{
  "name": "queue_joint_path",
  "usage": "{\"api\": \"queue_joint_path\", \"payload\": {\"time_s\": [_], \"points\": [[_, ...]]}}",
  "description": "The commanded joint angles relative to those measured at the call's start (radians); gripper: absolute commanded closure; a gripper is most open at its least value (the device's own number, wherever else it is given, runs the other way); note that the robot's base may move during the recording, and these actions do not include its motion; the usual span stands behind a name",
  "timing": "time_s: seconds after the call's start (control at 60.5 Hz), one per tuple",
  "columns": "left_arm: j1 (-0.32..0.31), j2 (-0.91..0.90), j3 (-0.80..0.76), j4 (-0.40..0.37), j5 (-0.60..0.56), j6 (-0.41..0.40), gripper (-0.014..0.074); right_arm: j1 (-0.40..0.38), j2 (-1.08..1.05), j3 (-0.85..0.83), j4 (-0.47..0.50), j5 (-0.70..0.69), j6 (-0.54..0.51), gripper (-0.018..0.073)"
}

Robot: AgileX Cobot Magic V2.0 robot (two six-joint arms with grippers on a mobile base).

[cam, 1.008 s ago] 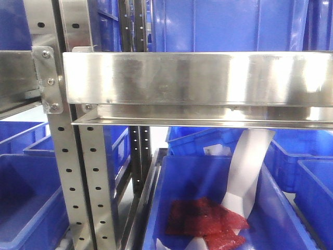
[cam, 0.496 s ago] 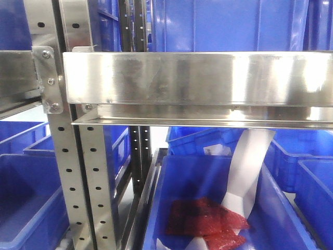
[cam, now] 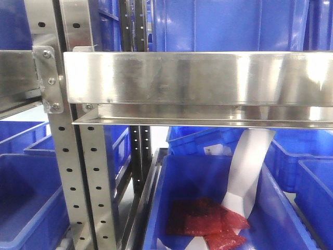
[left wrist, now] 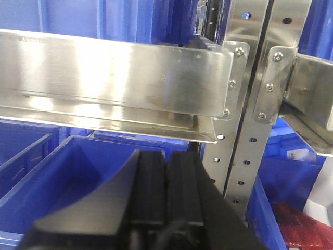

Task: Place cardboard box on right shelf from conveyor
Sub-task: 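Raise the held box with the right gripper above the shelf edge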

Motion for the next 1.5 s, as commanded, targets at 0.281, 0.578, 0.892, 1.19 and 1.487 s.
{"api": "queue_joint_path", "payload": {"time_s": [0.281, 0.578, 0.892, 1.19, 1.487], "points": [[-0.004, -0.007, -0.003, -0.005, -0.082, -0.003, 0.0715, 0.146, 0.359, -0.049, -0.609, -0.207, -0.01, 0.0505], [-0.004, -0.007, -0.003, -0.005, -0.082, -0.003, 0.0715, 0.187, 0.5, -0.05, -0.834, -0.212, -0.011, 0.0505], [-0.004, -0.007, -0.003, -0.005, -0.082, -0.003, 0.0715, 0.19, 0.579, -0.051, -1.014, -0.182, -0.011, 0.0505], [-0.004, -0.007, -0.003, -0.005, -0.082, -0.003, 0.0715, 0.19, 0.588, -0.051, -1.013, -0.231, -0.011, 0.0503], [-0.004, -0.007, -0.003, -0.005, -0.082, -0.003, 0.0715, 0.19, 0.588, -0.051, -0.93, -0.198, -0.009, 0.0384]]}}
